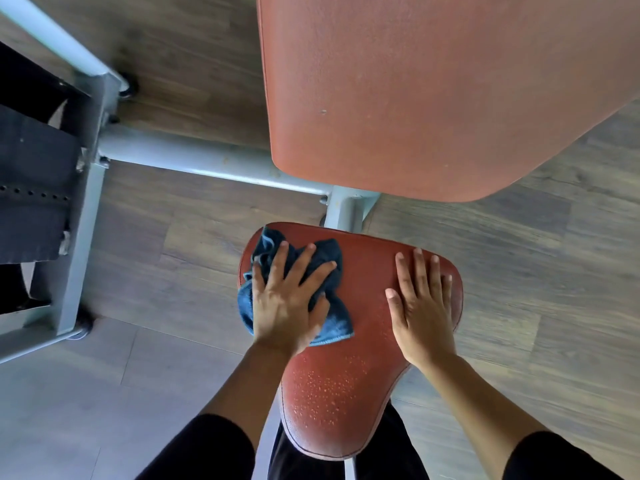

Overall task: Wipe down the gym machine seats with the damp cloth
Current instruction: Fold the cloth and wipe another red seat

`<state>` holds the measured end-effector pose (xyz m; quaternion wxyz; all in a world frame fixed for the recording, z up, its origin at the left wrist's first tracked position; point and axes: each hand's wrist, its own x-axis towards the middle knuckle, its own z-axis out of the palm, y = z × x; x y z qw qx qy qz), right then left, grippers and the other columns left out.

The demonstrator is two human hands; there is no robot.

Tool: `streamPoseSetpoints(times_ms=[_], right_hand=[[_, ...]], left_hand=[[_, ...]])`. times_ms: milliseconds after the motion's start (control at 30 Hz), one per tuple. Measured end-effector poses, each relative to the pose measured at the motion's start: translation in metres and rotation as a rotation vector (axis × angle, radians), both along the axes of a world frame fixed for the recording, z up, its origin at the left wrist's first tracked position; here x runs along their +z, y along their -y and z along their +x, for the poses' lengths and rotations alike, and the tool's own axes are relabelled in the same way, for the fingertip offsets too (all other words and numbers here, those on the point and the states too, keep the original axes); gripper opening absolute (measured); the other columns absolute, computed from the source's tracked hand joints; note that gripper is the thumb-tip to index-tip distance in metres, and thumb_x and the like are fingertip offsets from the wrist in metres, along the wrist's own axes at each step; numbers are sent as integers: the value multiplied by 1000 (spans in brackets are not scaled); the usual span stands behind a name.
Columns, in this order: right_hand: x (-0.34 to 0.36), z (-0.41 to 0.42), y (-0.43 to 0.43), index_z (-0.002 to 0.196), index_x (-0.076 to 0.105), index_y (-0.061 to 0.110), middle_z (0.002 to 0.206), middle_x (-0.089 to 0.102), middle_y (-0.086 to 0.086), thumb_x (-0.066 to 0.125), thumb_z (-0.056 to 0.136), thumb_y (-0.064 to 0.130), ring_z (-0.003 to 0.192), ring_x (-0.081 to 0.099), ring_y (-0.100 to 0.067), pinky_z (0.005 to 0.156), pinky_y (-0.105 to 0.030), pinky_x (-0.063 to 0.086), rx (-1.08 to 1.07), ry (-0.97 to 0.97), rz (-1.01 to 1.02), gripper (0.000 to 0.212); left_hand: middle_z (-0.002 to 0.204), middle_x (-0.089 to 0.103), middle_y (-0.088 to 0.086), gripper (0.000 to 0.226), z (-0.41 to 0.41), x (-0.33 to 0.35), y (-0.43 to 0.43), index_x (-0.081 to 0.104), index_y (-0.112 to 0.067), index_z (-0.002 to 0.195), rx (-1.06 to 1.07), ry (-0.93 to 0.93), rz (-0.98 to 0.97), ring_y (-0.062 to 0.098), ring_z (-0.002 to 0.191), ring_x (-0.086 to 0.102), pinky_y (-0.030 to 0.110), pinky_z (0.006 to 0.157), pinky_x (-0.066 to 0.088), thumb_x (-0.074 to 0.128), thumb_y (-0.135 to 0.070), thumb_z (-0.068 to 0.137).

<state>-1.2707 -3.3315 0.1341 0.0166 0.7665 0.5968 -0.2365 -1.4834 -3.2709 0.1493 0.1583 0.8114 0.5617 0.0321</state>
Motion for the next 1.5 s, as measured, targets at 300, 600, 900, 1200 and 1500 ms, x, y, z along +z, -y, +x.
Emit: streamPoseSetpoints(times_ms=[300,600,900,1200,1500], right_hand=[[-3,0,1,152,11,27,160,5,-2,15,98,47,147,0,-27,118,-46,0,-2,11,30,58],[-4,-2,0,152,13,25,159,9,-4,13,97,48,147,0,-27,119,-44,-2,4,34,73,59],[-10,-4,1,151,20,23,158,16,-8,15,96,46,146,7,-30,118,-46,1,12,60,157,59],[-15,-2,-2,149,26,13,155,25,-14,12,94,46,144,17,-32,118,-47,11,59,114,217,66],[-20,-1,-9,151,17,20,158,18,-7,-2,84,54,146,10,-26,119,-41,3,99,133,275,77]], left_hand=[[135,55,-9,40,40,-1,-18,65,-39,115,120,13,-10,32,134,38,64,102,26,52,-51,79],[136,55,-6,39,11,-5,-1,67,-29,110,275,-44,86,30,130,44,62,99,32,52,-46,79],[137,51,-15,38,36,-4,17,65,-37,113,50,83,66,22,133,40,58,105,26,48,-49,81],[145,38,-22,48,24,-13,-33,52,-47,126,195,-3,30,18,135,32,55,100,24,40,-49,79],[135,50,-22,40,-18,-19,-7,65,-49,106,-16,234,234,11,123,50,52,97,40,47,-62,72]])
